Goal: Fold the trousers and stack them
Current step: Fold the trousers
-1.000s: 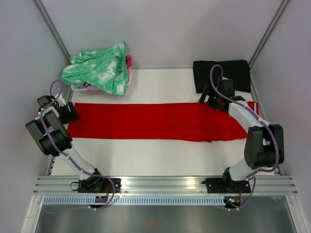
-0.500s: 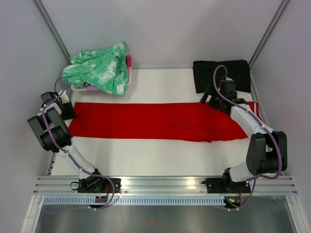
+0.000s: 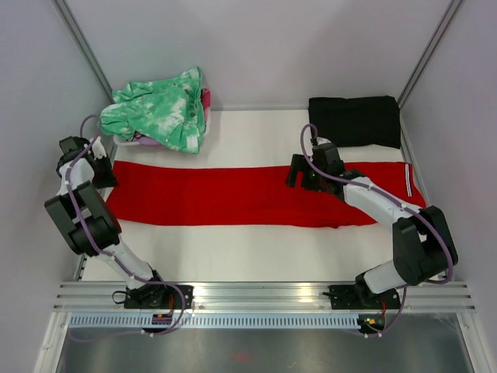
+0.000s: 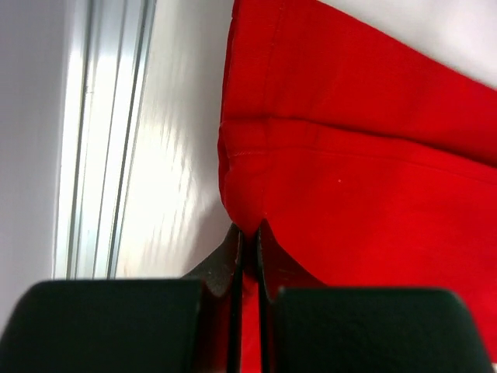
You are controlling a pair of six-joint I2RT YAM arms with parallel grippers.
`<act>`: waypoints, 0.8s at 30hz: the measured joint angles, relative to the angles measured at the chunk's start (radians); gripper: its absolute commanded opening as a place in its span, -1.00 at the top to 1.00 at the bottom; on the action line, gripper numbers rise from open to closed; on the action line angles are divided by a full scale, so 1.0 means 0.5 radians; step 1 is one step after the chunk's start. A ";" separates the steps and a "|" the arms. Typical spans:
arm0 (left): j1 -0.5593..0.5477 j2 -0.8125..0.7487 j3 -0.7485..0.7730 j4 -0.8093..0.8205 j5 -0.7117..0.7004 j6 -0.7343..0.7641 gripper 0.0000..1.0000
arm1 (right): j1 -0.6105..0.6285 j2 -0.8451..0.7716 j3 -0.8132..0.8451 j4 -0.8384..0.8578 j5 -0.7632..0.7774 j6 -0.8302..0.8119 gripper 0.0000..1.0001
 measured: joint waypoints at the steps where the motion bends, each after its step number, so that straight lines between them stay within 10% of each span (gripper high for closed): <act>1: -0.001 -0.108 -0.040 -0.004 0.002 -0.021 0.95 | 0.038 0.001 -0.015 0.013 -0.003 0.000 -0.96; 10: -0.193 -1.042 -0.113 -0.045 0.147 -0.398 0.95 | 0.185 0.010 -0.072 0.151 -0.030 0.054 -0.96; 24: -1.824 -1.131 -0.121 -0.174 -0.412 -1.543 0.95 | 0.095 -0.220 -0.056 -0.082 0.211 0.225 -0.96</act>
